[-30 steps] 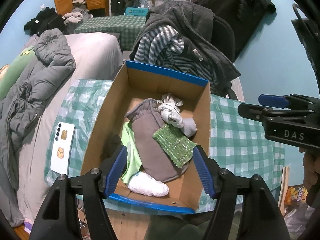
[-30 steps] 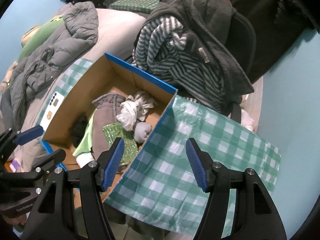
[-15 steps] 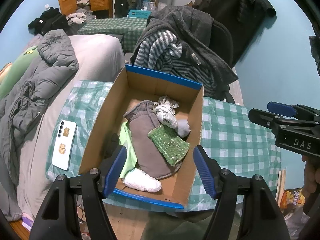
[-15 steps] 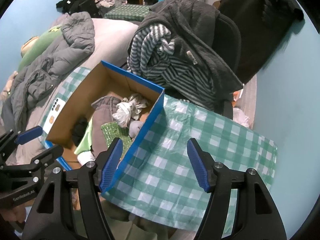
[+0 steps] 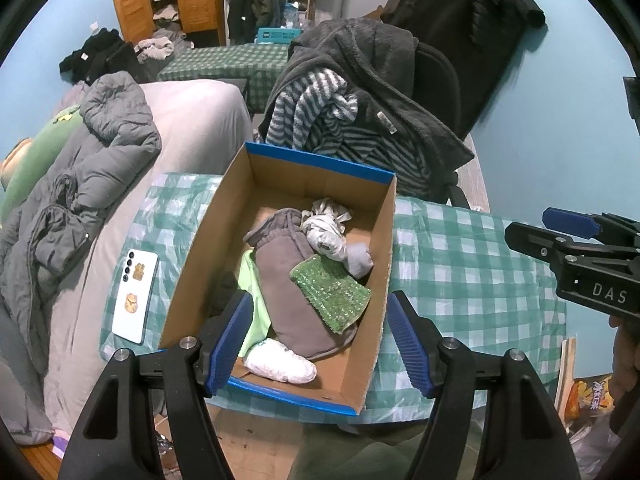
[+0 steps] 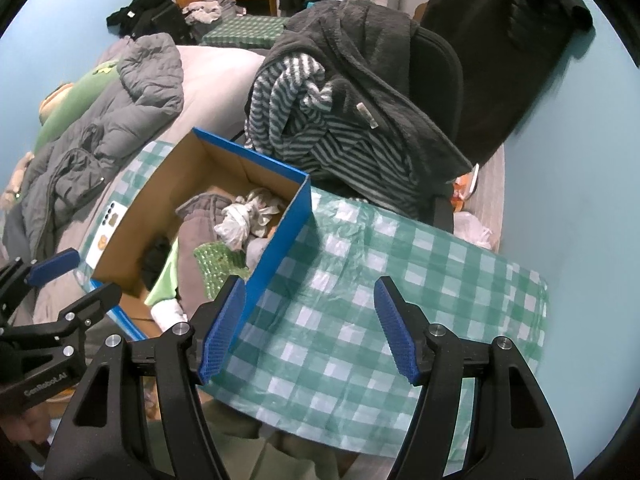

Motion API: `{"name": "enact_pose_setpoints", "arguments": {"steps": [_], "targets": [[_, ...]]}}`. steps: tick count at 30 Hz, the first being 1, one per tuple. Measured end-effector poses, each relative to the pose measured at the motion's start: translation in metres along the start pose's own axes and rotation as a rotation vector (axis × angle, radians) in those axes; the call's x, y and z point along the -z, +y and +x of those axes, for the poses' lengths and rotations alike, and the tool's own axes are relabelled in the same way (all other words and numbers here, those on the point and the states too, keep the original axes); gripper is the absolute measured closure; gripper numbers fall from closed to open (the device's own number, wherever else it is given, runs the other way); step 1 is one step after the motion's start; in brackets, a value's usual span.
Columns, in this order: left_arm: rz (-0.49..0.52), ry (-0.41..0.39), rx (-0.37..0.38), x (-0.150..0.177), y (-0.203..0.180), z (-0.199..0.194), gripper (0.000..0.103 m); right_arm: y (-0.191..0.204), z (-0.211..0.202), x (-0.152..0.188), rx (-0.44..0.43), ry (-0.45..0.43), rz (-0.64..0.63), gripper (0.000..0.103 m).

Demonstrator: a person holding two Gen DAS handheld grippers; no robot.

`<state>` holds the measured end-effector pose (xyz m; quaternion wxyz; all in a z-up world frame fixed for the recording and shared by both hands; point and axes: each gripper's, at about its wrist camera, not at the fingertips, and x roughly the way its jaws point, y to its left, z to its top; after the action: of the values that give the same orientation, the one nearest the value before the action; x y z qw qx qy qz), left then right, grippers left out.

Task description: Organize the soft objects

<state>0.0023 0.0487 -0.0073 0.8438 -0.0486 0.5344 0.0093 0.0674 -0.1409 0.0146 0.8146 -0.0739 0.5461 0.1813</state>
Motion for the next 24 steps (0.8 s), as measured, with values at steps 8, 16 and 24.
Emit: {"name": "enact_pose_setpoints", "arguments": {"steps": [8,16,24], "targets": [[0.014,-0.007,-0.005,-0.002,-0.011,-0.004,0.032,-0.008,-0.004,0.002,0.001,-0.003,0.011,0.036],[0.015,-0.012,-0.008,-0.003,-0.017,-0.005,0.032,-0.011,-0.005,0.003,0.001,-0.005,0.01,0.037],[0.015,-0.009,-0.007,-0.003,-0.019,-0.005,0.032,-0.013,-0.006,0.003,0.0,-0.004,0.011,0.036]]}}
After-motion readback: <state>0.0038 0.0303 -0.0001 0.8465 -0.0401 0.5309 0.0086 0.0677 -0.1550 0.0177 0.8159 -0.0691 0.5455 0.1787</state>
